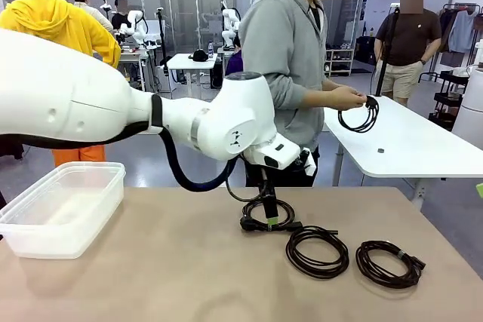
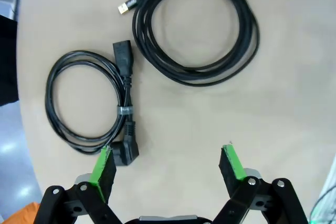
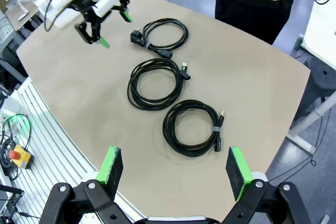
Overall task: Organize and store the cables.
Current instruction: Place the Power Cable into the Organizing box.
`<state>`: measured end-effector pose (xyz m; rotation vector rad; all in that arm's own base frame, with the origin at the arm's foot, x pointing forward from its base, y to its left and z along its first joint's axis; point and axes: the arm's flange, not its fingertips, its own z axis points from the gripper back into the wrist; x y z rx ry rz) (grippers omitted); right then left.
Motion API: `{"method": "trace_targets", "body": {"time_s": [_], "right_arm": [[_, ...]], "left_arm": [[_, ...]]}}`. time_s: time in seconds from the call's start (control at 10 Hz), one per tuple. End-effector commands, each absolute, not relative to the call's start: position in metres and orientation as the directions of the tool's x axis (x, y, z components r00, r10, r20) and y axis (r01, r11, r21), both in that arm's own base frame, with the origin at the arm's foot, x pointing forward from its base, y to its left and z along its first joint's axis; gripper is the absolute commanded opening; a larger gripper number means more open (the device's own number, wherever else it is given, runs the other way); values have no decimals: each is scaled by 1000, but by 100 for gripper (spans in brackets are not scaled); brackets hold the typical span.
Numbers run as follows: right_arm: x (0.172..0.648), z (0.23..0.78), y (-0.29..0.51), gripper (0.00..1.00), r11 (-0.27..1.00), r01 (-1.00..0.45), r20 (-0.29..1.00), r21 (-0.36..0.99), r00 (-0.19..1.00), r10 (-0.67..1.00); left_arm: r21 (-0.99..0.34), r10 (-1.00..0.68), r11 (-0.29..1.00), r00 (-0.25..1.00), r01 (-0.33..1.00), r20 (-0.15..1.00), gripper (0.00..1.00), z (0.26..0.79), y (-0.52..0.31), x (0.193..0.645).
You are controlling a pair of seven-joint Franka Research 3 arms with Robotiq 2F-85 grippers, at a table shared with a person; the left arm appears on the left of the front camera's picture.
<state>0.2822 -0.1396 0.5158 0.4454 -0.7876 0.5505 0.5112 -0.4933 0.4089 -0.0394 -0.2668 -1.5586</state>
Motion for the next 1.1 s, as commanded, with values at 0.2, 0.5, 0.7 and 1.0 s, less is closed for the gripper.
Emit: {"method": "trace_targets", "body": {"time_s": [0.2,0.5,0.7,1.0], "right_arm": [[282,515,-142,100,762,-627,767,163,566,302],[282,515,-142,100,762,-627,767,163,566,302],[282,515,-142,100,762,-627,767,163,566,302],[282,515,-142,100,762,-627,767,163,566,302]], "left_arm": [[106,-997,26,18,994,76,100,376,-526,550],[39,-999,34,33,999,35,100,353,-535,573],[26,-999,-12,-13,1000,34,100,345,-534,583],[23,-993,-85,-87,996,78,100,338,-536,590]]}}
